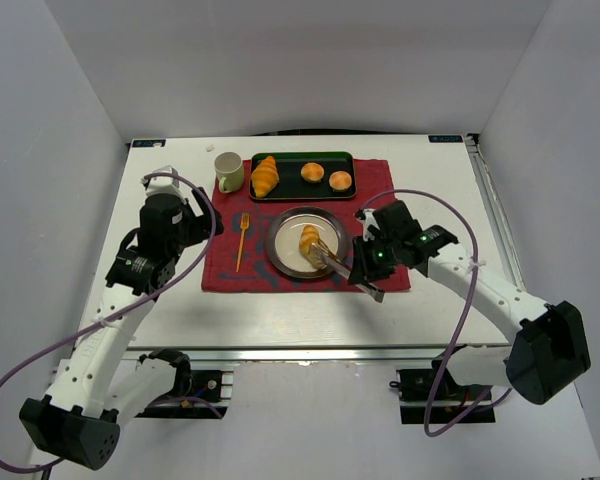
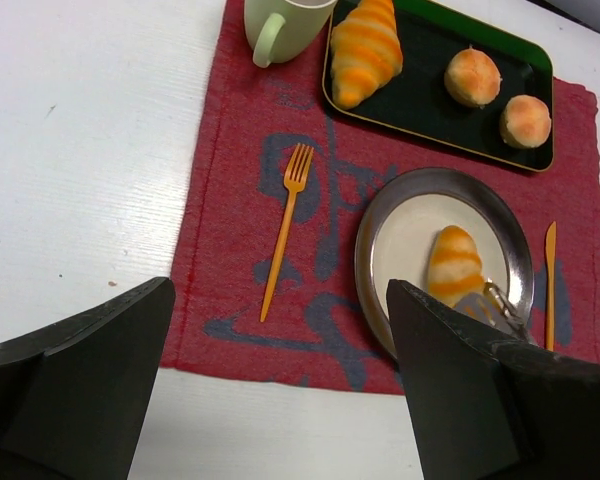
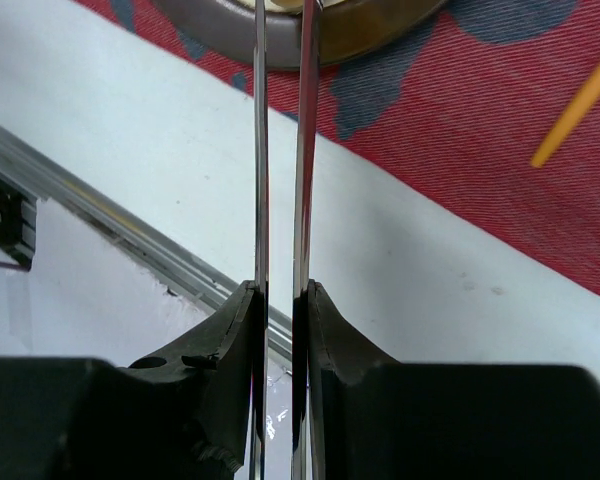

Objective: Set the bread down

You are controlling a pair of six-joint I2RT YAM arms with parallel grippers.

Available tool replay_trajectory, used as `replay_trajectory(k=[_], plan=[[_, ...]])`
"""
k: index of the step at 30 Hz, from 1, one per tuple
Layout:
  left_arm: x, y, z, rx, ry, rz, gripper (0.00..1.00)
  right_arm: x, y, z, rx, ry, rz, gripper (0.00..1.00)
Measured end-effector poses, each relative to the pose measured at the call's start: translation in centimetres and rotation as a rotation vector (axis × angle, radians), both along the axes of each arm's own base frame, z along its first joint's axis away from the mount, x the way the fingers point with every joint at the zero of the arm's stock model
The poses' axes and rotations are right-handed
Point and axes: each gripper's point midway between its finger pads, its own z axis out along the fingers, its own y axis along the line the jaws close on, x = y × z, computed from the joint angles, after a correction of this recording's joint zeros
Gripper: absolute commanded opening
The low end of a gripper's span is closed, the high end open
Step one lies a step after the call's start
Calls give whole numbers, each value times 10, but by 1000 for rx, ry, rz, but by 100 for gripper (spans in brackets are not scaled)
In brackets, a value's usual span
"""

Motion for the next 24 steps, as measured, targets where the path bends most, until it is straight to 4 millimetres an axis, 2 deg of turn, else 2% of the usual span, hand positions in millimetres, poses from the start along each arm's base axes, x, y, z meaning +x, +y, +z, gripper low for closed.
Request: replay_trajectory(k=[4,15,22,24], plan=[[0,-2,-2,-12,3,-3,98,-7,9,-4,19,7,31,0],[0,-4,-2,-22,1,-14,98,-1,23,-18,26,29,37,0],[-1,-4,-2,-22,2,-14,98,-2,25,-19,25,34,41,24],[-1,-4,-2,-22,2,-14,98,-2,25,-19,25,35,41,29]])
